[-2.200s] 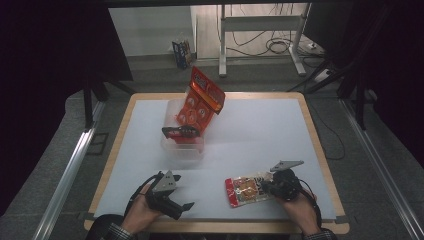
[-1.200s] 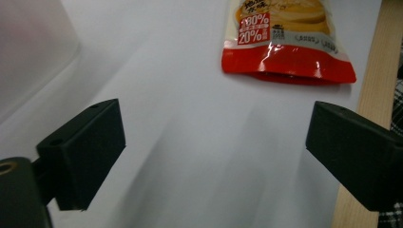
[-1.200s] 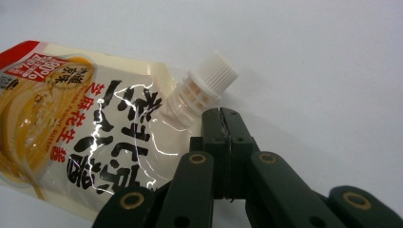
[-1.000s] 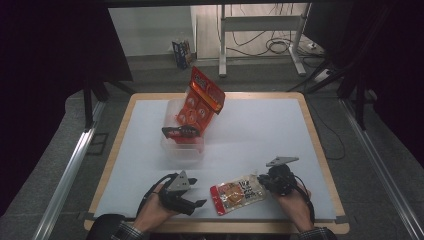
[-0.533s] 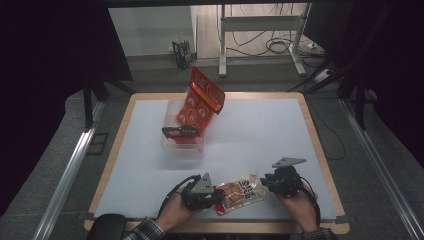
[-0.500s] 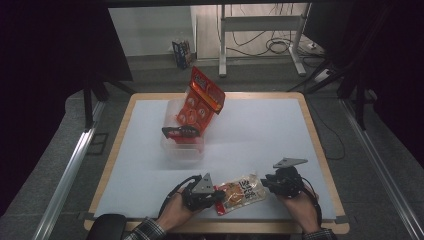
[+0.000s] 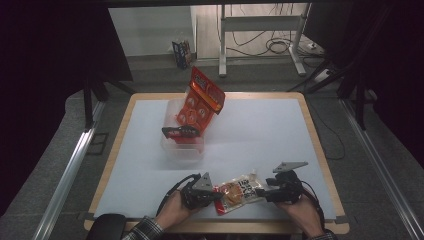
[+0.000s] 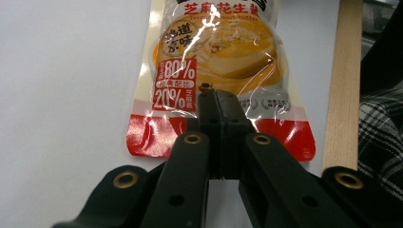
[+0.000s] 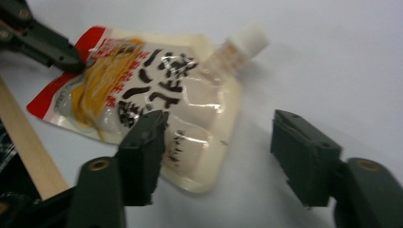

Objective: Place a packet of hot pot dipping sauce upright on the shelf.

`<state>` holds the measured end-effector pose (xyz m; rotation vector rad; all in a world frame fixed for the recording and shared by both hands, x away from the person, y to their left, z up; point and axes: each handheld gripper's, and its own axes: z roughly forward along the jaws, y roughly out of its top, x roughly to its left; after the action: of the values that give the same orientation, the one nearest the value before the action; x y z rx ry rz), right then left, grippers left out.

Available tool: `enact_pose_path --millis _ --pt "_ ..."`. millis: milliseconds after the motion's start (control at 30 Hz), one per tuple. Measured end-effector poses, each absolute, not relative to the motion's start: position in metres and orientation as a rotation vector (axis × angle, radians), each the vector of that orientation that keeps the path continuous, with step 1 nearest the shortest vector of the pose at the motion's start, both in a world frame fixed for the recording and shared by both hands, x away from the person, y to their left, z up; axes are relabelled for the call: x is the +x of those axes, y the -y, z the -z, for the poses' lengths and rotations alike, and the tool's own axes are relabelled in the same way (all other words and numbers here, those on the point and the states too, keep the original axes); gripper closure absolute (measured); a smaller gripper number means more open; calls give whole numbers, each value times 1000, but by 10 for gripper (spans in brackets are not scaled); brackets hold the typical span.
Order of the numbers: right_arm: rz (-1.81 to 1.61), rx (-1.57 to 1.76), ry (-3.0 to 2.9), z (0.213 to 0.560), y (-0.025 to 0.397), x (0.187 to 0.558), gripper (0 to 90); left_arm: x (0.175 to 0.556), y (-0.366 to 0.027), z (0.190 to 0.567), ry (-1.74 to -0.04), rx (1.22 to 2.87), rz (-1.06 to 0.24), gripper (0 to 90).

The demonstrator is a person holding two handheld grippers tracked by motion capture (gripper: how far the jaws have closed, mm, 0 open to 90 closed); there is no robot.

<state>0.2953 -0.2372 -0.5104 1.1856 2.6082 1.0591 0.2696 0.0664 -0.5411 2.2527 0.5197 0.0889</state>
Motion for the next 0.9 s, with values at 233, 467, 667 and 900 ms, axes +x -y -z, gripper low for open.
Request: enact_pose_path --millis 233,467,667,900 --pt "-1075 1156 -2681 516 222 294 292 270 -67 541 -526 2250 -83 900" --pt "-1164 1230 -2690 516 220 298 362 269 -67 541 -531 2255 -86 900" --pt "-1316 1322 -2694 520 224 305 412 269 -67 541 -536 2255 -87 900" --pt "-1365 1251 -2728 520 208 308 557 268 -66 541 -540 2251 -88 900"
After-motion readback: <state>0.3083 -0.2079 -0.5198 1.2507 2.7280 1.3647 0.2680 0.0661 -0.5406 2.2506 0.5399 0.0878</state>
